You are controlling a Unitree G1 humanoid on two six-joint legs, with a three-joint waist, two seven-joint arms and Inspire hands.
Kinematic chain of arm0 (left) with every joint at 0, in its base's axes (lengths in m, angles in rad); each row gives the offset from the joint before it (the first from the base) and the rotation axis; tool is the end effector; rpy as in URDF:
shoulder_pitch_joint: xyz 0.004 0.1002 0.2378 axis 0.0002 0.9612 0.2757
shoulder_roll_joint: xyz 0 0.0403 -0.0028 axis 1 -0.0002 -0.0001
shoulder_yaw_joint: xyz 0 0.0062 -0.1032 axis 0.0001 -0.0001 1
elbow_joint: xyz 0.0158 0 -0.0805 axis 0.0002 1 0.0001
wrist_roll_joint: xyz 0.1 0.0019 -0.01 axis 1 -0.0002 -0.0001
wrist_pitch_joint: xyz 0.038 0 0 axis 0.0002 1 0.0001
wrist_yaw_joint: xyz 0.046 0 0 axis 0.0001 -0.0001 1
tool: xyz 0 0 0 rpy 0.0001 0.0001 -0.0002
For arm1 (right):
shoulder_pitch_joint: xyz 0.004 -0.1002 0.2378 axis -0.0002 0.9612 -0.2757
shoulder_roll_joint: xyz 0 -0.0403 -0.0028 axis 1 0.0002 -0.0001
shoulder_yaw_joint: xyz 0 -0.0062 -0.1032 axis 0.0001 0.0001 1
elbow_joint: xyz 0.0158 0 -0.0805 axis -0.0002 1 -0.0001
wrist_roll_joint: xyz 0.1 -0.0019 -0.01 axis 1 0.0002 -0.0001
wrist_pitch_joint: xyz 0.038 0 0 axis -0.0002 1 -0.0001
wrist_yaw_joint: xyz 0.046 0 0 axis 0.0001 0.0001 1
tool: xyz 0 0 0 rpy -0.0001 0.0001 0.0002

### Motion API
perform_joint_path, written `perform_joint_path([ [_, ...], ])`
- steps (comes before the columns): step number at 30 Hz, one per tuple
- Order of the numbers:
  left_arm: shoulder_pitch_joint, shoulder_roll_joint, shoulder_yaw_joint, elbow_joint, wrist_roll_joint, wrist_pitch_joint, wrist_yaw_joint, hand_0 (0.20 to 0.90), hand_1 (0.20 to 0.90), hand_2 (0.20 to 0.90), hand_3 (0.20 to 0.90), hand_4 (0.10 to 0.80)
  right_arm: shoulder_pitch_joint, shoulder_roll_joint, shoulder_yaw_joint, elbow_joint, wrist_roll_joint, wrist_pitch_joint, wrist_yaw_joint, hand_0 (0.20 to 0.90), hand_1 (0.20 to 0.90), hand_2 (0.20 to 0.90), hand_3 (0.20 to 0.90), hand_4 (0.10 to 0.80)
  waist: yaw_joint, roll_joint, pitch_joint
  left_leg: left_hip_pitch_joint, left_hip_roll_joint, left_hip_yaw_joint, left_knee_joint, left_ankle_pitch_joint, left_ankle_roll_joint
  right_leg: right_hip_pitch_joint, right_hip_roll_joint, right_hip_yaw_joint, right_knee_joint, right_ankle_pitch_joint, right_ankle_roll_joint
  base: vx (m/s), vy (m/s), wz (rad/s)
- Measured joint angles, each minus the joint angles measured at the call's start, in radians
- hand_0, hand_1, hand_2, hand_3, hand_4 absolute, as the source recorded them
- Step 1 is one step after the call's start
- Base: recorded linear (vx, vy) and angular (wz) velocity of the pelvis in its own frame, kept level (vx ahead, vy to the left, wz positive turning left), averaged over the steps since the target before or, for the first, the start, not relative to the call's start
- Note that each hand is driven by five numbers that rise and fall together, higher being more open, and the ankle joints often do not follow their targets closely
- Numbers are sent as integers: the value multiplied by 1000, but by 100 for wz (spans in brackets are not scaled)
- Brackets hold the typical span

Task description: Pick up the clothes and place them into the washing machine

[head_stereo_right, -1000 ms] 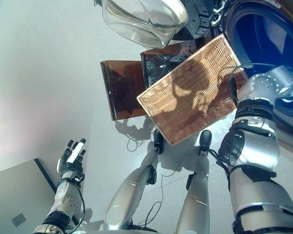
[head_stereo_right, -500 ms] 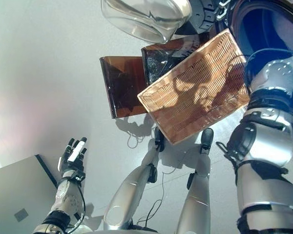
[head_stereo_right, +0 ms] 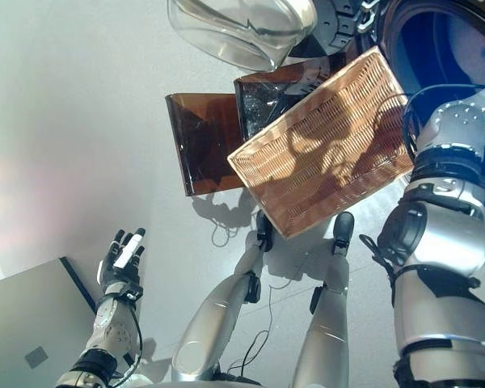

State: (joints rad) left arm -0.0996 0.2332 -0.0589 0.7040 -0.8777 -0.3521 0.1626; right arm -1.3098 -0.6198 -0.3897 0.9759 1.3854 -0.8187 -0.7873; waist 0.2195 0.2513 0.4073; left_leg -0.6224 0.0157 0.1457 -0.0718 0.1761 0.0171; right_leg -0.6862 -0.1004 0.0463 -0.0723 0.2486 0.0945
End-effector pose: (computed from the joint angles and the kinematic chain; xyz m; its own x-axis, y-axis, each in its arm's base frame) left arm 0.1891 0.2163 -0.0389 0.8365 0.4106 -0.3629 -0.5383 0.7397 -0.4038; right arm 0.3110 -0.3113 0.3059 0.3915 -0.8500 -0.3525 -0.0802 -0.4131 0.9071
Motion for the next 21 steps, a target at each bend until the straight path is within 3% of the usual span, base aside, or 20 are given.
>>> perform_joint_path([
  [4, 0, 0, 0, -5, 2, 0, 0, 900, 900, 900, 900, 800, 5, -4, 15, 31, -81, 65, -38, 900, 900, 900, 900, 800, -9, 0, 0, 0, -1, -1, 1, 1, 2, 2, -2, -1, 2, 1, 2, -3, -2, 1],
  [6, -1, 1, 0, -17, 6, 1, 0, 900, 900, 900, 900, 800, 5, -39, 77, 102, -178, 145, -85, 900, 900, 900, 900, 800, -12, 0, 0, 1, -2, -2, 4, 1, 2, 3, -3, -3, 6, 1, 2, -17, -16, 5],
  [9, -1, 22, -2, -40, 25, 3, -3, 900, 900, 900, 900, 800, 1, -94, 184, 226, -346, 334, -181, 900, 900, 900, 900, 800, -11, -1, 0, 2, 0, -11, 23, -1, 3, 17, -3, -13, 10, 1, 2, -20, -18, 9],
  [15, -2, 51, -1, -57, 43, -4, -3, 900, 900, 900, 900, 800, 10, -94, 199, 276, -665, 584, -284, 900, 900, 900, 900, 800, -8, -1, 0, 0, -4, -14, 31, -4, 1, 16, -7, -16, 18, 1, 2, -13, -4, 2],
  [21, -2, 50, -1, -59, 48, -4, -7, 900, 900, 900, 900, 800, 54, -93, 276, 303, -943, 776, -289, 900, 900, 900, 900, 800, -5, -1, 0, -4, -7, -20, 36, -6, 4, 18, -10, -21, 19, 1, 3, 10, 3, 4],
])
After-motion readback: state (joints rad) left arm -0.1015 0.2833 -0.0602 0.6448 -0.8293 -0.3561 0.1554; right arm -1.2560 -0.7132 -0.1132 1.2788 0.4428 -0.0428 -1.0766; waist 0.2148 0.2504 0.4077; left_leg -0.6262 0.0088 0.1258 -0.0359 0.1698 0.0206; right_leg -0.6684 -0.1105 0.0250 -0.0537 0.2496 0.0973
